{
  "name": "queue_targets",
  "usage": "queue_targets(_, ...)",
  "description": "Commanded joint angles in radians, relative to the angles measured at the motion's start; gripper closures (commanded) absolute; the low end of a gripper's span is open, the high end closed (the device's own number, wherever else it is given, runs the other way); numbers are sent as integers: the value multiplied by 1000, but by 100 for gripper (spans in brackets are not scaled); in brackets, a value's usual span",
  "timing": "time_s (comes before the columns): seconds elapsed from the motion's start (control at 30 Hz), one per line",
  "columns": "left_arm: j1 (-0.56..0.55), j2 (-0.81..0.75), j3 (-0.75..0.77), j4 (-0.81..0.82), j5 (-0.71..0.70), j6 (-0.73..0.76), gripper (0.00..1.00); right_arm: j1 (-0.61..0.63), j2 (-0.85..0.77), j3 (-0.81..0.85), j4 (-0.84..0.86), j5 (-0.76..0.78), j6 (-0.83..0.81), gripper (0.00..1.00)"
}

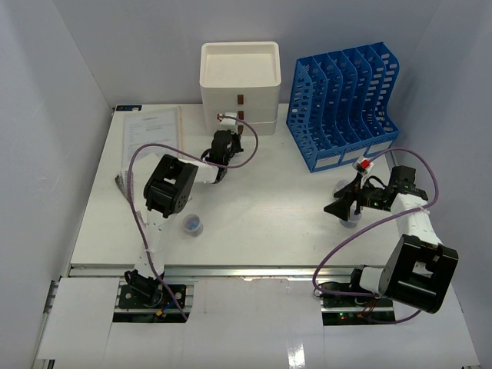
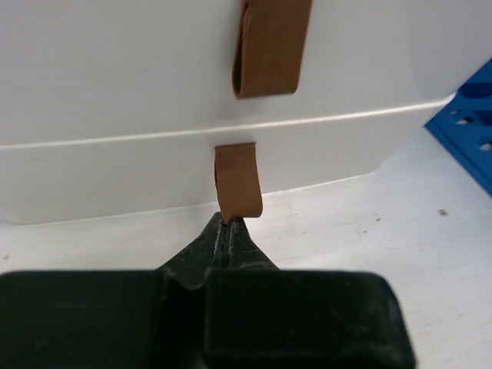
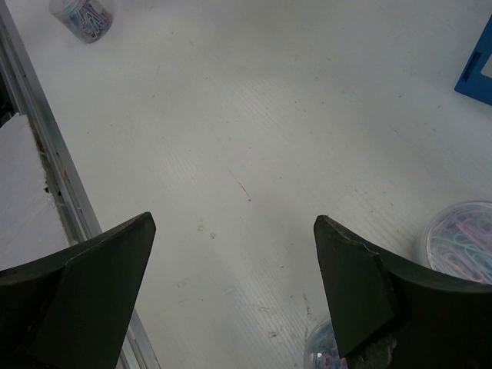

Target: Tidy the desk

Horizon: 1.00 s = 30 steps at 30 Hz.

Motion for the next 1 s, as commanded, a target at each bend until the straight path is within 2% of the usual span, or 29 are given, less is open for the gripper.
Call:
queue_targets(0.0,8,-129,-90,65,27,7,100,-4,-17,11,-5,-18,-14,10)
queue_targets(0.53,-11,-358,-438,140,113,-87,100,-4,-23,9,-5,-24,-13,10)
queue_targets(0.57,-10,-356,-431,121,121,-72,97,-4,-24,9,-5,-24,-13,10)
queue_targets(0.6,-9,-350,-411,94,124,-62,79,-4,-25,9,-5,-24,-13,10)
queue_targets(0.67,-9,-323,-340,29,124,-50,31,-4,-26,9,-4,-23,-13,10)
queue_targets(0.7,-9,-296,-295,4,133,-45,24,-4,-26,10,-4,-22,-13,10)
queue_targets(0.8,-9,-222,-187,-51,145,-33,16,-4,-25,11,-5,-19,-14,10)
queue_targets(0.97,1,-105,-15,-135,125,-27,17,-4,-22,11,-5,-16,-16,10)
